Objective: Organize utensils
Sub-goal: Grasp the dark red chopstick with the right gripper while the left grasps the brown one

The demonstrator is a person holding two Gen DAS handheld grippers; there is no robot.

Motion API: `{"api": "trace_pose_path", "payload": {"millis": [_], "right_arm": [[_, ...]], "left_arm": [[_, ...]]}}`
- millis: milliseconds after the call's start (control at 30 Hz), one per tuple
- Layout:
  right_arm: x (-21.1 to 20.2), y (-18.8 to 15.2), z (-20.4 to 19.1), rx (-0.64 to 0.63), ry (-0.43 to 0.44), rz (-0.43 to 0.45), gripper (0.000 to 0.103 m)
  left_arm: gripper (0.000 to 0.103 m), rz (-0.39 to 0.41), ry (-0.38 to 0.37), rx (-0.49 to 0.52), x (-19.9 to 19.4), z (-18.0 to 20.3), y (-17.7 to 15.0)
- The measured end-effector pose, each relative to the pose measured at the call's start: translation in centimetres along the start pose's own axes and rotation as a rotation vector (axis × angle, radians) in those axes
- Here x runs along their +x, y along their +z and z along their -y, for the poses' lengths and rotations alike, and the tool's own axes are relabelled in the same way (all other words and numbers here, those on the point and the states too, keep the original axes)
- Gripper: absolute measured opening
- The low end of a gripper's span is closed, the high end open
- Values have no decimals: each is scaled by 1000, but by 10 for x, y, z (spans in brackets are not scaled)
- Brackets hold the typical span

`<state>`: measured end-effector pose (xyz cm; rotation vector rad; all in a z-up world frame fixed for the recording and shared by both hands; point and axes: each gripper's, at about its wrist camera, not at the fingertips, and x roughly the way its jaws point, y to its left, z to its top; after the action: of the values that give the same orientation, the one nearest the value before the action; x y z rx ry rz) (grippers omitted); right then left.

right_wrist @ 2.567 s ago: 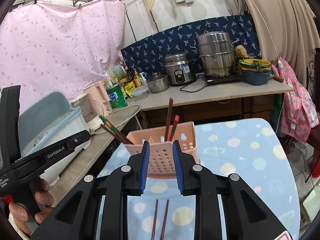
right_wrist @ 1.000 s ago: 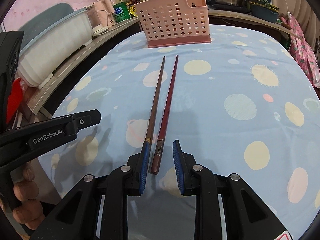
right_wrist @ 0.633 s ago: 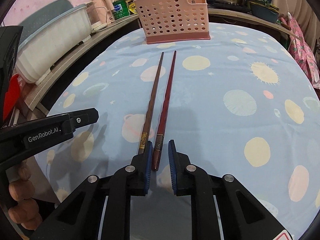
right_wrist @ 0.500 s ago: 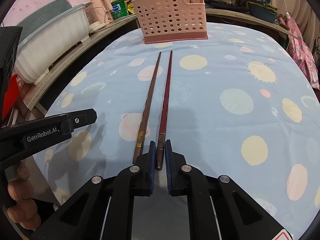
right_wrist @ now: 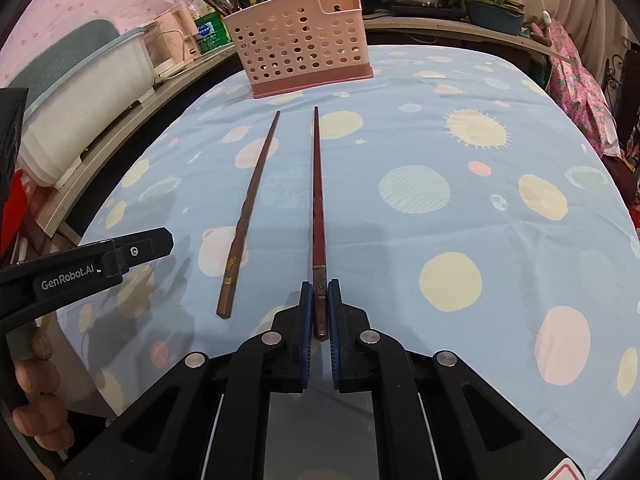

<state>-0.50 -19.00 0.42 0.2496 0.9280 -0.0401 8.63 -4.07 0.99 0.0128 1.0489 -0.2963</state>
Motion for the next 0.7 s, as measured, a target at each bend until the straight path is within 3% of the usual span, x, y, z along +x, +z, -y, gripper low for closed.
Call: {"api": "trace_pose_path", "payload": {"millis": [100,200,300,700], "right_arm": [[-3,-2,9,20,-11,4,7],[-6,-4,14,31,-17,7,7],[-8,-5,18,40,-16,8,7],[-8,-6,19,39,-15,10,7]], "left_arm": [[41,-4,-13,12,0,7,-2],[57,-5,-23,19,0,15,-4],[62,-12,-47,27,1,22,-6],[62,-52,-36,66,19,42,-15]]}}
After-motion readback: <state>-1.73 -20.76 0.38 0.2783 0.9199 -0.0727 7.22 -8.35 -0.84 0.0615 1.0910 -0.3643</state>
